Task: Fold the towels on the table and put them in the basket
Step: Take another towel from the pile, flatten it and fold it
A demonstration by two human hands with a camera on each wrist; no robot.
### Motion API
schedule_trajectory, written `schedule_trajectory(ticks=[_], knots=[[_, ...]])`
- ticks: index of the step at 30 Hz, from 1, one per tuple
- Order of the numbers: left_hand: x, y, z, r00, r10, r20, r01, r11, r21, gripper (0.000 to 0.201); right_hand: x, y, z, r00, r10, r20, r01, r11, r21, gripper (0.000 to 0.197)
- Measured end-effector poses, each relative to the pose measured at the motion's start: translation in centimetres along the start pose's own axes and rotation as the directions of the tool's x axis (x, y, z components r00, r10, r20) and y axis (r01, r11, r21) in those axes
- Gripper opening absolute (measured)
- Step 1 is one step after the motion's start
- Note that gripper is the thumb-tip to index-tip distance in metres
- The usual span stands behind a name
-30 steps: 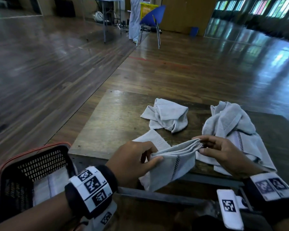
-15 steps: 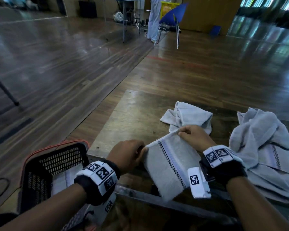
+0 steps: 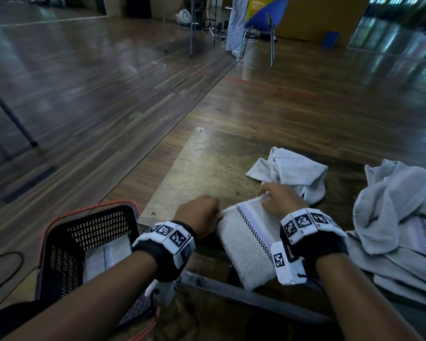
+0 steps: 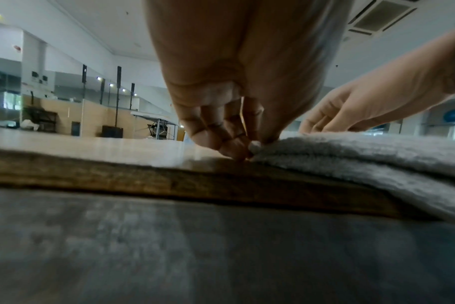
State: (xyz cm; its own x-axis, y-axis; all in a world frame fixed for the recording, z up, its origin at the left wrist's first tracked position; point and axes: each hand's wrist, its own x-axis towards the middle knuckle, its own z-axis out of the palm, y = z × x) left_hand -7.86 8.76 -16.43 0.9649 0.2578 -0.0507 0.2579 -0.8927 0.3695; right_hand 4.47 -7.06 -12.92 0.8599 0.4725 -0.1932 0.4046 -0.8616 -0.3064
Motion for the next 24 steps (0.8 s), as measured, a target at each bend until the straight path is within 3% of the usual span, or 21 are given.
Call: schedule_trajectory(ticks=[6,9,12,15,17,19,21,24], knots=[[2.1,0.8,-0.5,1.000,-0.017,0.023,0.017,1.000,0.019,0.019,-1.0,3.4,-0.7,0.991,0.006,-0.132,0.025,0.974,0.227,0.018],[2.4,2.0,-0.1,0.999,-0.036,0.006,0.037,0.997,-0.068,0.023,-1.7,5.2,-0.7,0.975,0.061,-0.213,-0.005,0.967,0.255,0.015],[2.2,3.5,0.1,0.990,-0.009,-0.138,-0.007,0.993,-0.120,0.025,-2.5,6.4,-1.4,0.932,0.191,-0.309,-0.139,0.973,0.183,0.012],[1.7,5.3,0.0,0.951,0.076,-0.300,-0.105,0.991,-0.080,0.017,-3.7,6.2,-2.4,0.912,0.131,-0.389,-0.102,0.990,0.093,0.015],[1.3,6.3,-0.2,0.961,0.065,-0.270,-0.091,0.992,-0.085,0.015,-4.7,5.9,-2.2,0.934,0.027,-0.357,0.002,0.997,0.079,0.013],[0.7,7.0,0.1,0.995,0.029,-0.098,-0.035,0.998,-0.061,0.024,-5.7,6.0,-1.6,0.971,-0.060,-0.231,0.077,0.995,0.064,0.014],[-0.1,7.3,0.9,0.997,0.060,0.043,-0.062,0.998,0.034,0.033,-6.3,6.5,-0.9,0.988,-0.117,-0.100,0.118,0.993,0.009,0.023],[-1.0,7.7,2.3,0.986,0.120,0.112,-0.136,0.978,0.157,0.049,-6.2,7.5,0.0,0.984,-0.175,0.030,0.178,0.971,-0.162,0.040]])
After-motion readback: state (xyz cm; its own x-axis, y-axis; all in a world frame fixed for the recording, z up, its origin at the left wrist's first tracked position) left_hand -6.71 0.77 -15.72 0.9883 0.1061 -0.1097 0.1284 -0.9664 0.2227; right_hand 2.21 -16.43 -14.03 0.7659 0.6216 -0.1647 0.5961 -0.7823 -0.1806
